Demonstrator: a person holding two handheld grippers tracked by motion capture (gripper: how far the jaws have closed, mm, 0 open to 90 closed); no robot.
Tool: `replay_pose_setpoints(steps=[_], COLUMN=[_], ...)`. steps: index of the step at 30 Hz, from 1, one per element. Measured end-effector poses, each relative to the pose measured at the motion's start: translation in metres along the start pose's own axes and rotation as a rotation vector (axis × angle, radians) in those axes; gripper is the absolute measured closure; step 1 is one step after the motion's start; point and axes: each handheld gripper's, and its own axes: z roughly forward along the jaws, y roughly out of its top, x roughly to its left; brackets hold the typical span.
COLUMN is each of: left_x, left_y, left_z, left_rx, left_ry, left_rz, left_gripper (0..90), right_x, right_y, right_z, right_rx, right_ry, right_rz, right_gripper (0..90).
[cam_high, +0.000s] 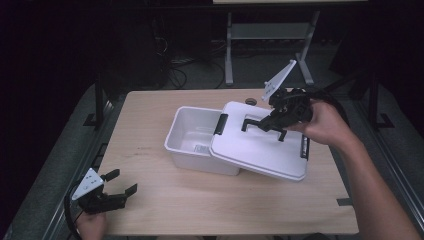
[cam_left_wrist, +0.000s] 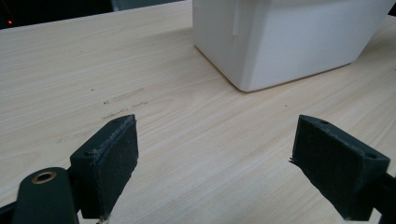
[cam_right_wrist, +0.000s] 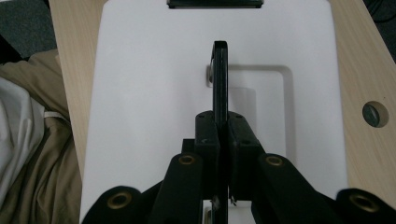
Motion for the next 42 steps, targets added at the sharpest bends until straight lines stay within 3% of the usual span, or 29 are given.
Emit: replay_pose_setpoints(steps=[42], left_x=[0.000], left_y=[0.000], left_z=[0.000], left_rx=[0.000], left_ry=[-0.005], left_rz=[-0.004], left_gripper=[13.7], right_x=[-0.015], right_y=[0.072], right_z=[0.049], right_rx=[0.006], right_ry=[0.047], right_rz=[-0.097], right_gripper=[84.2])
